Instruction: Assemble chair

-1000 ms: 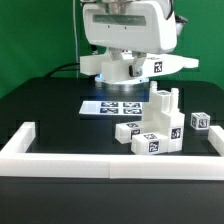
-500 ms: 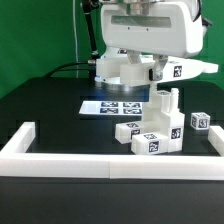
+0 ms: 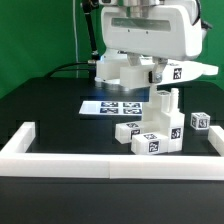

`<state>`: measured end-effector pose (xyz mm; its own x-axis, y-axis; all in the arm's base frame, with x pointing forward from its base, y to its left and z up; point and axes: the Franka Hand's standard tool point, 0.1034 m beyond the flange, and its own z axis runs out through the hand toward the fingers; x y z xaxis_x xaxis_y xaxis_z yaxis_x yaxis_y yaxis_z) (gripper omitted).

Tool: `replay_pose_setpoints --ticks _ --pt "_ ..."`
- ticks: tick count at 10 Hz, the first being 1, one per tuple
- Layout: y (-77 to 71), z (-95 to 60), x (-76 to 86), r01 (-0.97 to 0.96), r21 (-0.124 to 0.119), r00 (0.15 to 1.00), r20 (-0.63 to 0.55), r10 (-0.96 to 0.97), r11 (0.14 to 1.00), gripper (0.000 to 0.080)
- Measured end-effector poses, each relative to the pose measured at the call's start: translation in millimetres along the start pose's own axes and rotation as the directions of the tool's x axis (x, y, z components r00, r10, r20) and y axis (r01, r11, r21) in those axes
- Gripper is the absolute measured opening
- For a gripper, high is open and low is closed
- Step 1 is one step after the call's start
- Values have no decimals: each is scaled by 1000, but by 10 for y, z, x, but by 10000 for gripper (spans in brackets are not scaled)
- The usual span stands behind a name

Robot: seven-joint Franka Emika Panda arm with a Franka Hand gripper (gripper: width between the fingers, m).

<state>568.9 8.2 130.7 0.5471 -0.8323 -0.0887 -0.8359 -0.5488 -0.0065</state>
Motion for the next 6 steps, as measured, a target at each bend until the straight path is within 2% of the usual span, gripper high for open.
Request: replay_pose_setpoints --ticks 1,6 --pt "-10 9 -16 -78 4 997 7 78 997 290" --pt "-59 19 -95 -66 3 998 8 66 998 290"
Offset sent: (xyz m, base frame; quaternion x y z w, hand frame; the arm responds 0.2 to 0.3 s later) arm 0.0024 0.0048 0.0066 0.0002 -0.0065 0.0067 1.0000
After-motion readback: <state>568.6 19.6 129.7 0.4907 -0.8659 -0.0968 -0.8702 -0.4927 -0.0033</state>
